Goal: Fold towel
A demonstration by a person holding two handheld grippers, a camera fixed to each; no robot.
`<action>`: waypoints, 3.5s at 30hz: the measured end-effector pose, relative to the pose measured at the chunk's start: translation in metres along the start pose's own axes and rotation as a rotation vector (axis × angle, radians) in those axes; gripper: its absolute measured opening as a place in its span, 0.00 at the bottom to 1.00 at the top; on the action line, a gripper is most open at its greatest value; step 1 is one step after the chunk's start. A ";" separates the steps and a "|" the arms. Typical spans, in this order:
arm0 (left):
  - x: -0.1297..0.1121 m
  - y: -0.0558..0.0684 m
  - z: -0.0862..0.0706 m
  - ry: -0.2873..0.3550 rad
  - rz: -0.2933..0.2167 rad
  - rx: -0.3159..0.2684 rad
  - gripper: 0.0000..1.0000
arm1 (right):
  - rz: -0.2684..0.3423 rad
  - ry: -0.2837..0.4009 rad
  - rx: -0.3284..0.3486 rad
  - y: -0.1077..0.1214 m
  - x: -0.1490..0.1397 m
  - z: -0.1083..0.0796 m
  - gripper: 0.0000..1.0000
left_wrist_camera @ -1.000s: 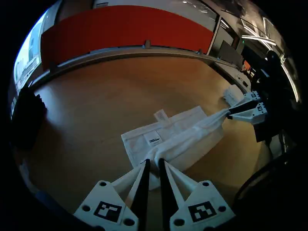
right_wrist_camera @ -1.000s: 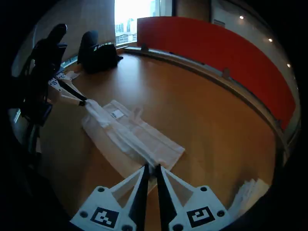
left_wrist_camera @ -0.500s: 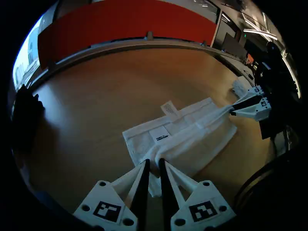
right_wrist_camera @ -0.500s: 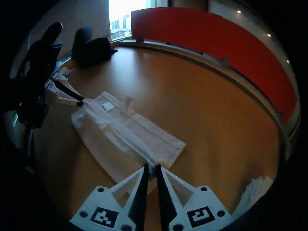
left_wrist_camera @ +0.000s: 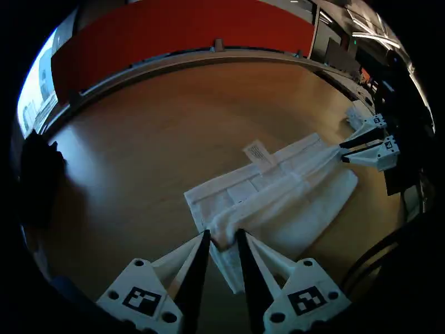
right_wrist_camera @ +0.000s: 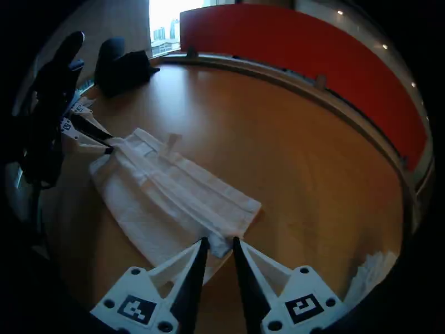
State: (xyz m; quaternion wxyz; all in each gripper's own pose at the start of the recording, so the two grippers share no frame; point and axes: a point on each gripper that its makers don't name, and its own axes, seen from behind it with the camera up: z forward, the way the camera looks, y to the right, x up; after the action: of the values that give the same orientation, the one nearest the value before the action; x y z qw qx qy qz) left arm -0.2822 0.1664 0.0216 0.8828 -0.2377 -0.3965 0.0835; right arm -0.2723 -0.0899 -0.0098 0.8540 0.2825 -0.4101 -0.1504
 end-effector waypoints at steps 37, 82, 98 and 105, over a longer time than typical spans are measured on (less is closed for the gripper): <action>0.027 -0.042 -0.011 0.035 -0.015 0.112 0.97 | 0.039 0.036 -0.132 0.043 0.022 -0.003 1.00; -0.029 -0.020 -0.073 0.066 -0.158 0.152 0.97 | 0.034 0.047 -0.058 -0.002 -0.021 -0.054 1.00; -0.051 -0.020 -0.101 0.087 -0.247 0.202 0.97 | -0.029 0.039 0.016 -0.013 -0.016 -0.047 1.00; -0.057 -0.020 -0.111 0.092 -0.269 0.218 0.97 | -0.051 0.021 0.043 -0.018 -0.021 -0.041 1.00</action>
State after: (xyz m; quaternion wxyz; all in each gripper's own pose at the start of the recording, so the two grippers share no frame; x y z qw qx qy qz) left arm -0.2390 0.0907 -0.0704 0.9238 -0.0891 -0.3722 -0.0037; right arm -0.2538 -0.0791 -0.0539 0.8479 0.3127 -0.3969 -0.1604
